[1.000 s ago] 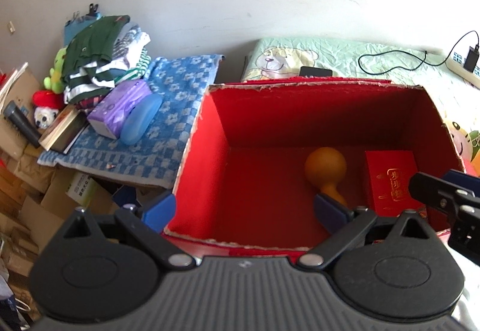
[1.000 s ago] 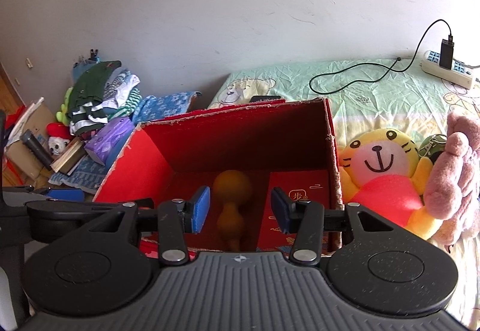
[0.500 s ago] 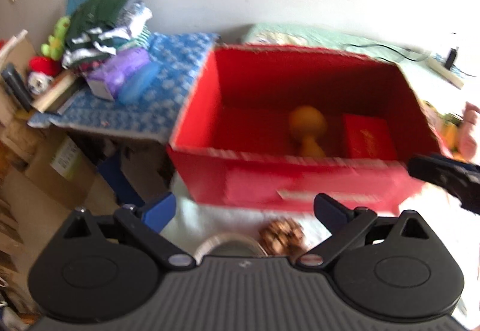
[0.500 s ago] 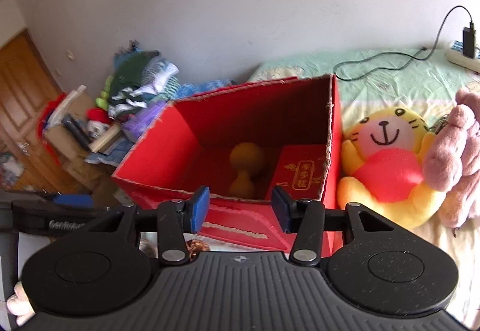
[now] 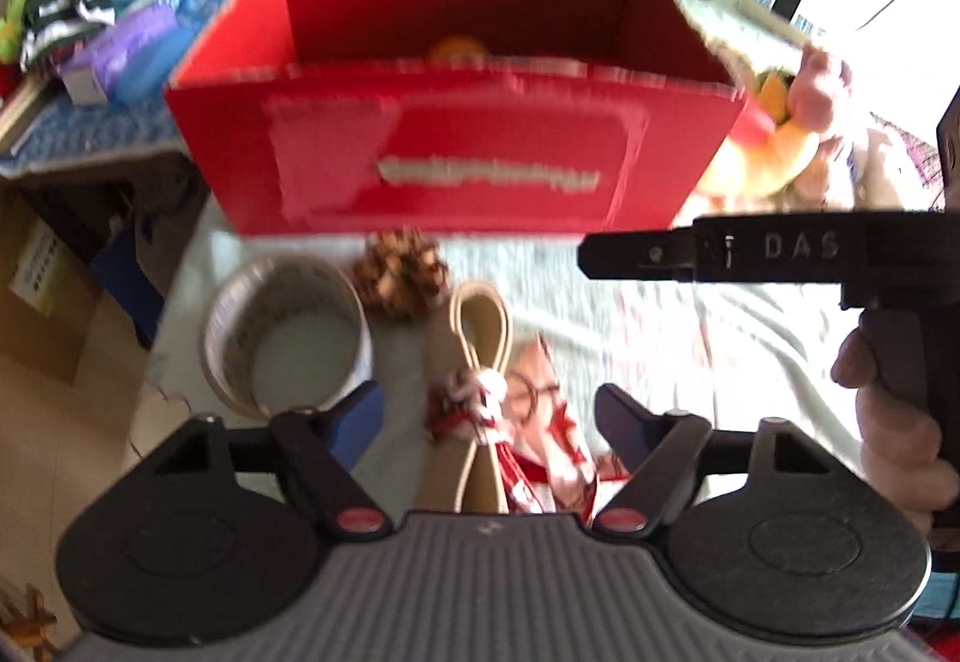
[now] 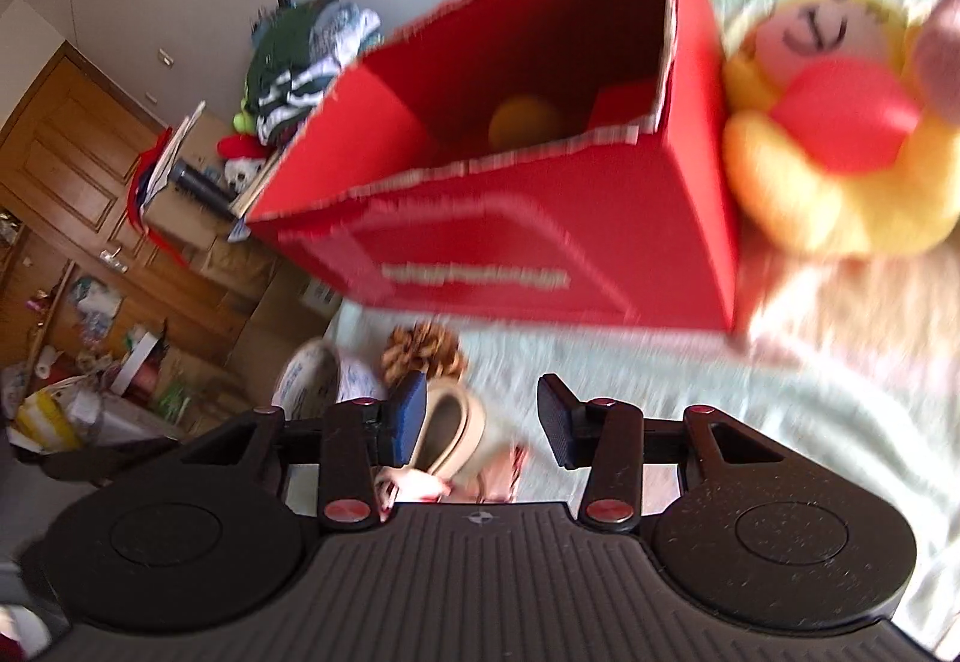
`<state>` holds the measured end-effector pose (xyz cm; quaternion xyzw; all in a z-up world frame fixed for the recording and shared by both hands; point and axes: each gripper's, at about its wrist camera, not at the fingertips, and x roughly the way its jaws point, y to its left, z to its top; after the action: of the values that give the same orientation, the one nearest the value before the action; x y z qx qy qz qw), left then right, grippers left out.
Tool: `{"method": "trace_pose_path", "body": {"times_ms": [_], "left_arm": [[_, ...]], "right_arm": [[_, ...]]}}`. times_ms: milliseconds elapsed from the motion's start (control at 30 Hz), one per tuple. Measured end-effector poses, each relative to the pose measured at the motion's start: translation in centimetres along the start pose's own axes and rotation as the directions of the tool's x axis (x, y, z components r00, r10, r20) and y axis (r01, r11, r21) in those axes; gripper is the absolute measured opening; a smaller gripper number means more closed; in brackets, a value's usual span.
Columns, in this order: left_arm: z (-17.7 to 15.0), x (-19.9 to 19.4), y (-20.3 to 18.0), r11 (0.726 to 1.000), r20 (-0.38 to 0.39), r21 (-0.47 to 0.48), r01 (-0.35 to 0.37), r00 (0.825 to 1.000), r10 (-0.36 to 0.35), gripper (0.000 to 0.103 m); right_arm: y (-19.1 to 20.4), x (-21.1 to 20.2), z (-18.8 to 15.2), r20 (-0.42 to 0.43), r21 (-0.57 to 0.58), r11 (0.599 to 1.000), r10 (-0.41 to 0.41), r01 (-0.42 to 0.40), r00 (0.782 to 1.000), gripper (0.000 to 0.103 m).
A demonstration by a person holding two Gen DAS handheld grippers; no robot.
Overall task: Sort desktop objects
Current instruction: 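Reach the right gripper to the red-and-white item with beige strap and grasp, then lift the strapped item with the right gripper over the red box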
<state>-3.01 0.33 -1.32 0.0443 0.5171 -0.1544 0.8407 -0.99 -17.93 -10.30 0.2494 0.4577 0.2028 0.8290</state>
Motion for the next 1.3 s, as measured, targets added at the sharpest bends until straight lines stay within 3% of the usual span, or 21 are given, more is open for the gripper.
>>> {"method": "trace_pose_path", "body": {"times_ms": [100,433,533,933,967,1033,1167,1300], "left_arm": [[-0.4,1.3,0.1,1.000,-0.036,-0.028,0.008,0.999,-0.009,0.063],[-1.2,4.4,1.0,0.997,-0.090,-0.079,-0.004,0.996,-0.003,0.059],[-1.3,5.1,1.2,0.996,-0.114,-0.090,0.004,0.993,-0.015,0.051],[-1.1,5.7,-0.6,0.996,-0.123,0.054,-0.068,0.990,0.075,0.037],[-1.1,5.8,-1.0,0.994,-0.121,0.075,-0.078,0.989,0.087,0.037],[-1.1,5.9,-1.6,0.990,-0.117,0.109,-0.090,0.988,0.103,0.036],[-0.5,5.6,-2.4,0.992,-0.123,0.125,-0.027,0.992,0.042,0.031],[0.2,5.1,-4.8,0.979,-0.099,0.204,0.021,0.995,0.000,0.031]], "right_arm": [[-0.4,0.7,-0.4,-0.045,0.035,0.999,0.017,-0.015,0.999,0.045],[0.5,3.2,-0.5,-0.157,0.063,0.996,0.076,-0.066,0.985,0.045],[0.6,3.7,-0.5,-0.182,0.054,0.996,0.075,-0.066,0.980,0.045],[0.4,5.8,-0.8,-0.277,0.093,0.993,0.097,-0.074,0.956,0.043],[0.3,5.8,-0.9,-0.280,0.089,0.994,0.086,-0.064,0.956,0.037],[-0.2,5.2,-0.8,-0.273,0.104,0.993,0.088,-0.062,0.958,0.035],[-1.5,3.3,-0.5,-0.243,0.123,0.992,0.070,-0.041,0.968,0.033],[-2.8,0.4,-0.2,-0.179,0.147,0.989,0.027,-0.001,0.983,0.033]]}}
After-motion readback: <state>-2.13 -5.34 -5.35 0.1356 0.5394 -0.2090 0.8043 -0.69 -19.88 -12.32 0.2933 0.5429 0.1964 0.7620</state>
